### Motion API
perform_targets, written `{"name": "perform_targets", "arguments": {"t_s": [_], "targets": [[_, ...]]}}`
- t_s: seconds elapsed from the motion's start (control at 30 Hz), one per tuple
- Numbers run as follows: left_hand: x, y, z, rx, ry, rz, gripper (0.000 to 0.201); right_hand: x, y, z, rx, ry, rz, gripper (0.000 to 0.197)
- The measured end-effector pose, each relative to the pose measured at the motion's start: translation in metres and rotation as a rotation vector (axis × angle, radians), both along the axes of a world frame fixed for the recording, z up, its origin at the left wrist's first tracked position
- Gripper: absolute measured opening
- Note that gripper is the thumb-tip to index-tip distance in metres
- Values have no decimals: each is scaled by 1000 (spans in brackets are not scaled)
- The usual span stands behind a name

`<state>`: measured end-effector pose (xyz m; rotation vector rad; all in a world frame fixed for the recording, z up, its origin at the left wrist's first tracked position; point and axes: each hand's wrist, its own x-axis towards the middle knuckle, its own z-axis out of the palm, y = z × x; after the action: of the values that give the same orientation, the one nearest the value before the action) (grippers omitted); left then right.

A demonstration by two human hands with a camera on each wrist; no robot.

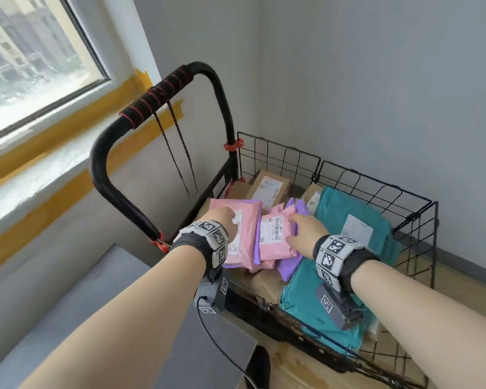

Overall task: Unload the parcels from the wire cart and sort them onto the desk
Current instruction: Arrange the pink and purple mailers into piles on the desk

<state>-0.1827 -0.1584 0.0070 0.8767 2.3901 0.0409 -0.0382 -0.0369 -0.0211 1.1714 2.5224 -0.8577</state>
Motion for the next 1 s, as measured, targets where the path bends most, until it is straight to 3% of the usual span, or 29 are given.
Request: {"name": "perform_targets", "arguments": {"t_s": [0.23,0.43,0.5,0.77,0.93,1.0], "targets": [[-50,9,-66,-106,-97,167,45,-40,16,-54,-79,-99,-164,53],[-75,12,-108,-208,-155,300,44,-62,22,-75,-94,-152,-156,81],[-81,15,-119,-228,-174,354,39,-64,25,-76,-106,-105,-145,80],[-90,18,-148,-275,-203,457,63,-66,40,-81,-155,-53,-103,75],[-87,21,-146,-240,-239,370,33,-64,44,-79,-148,-39,-96,76],[-85,20,-143,-235,-220,320,33,-62,44,-75,-141,-35,-80,76]]}}
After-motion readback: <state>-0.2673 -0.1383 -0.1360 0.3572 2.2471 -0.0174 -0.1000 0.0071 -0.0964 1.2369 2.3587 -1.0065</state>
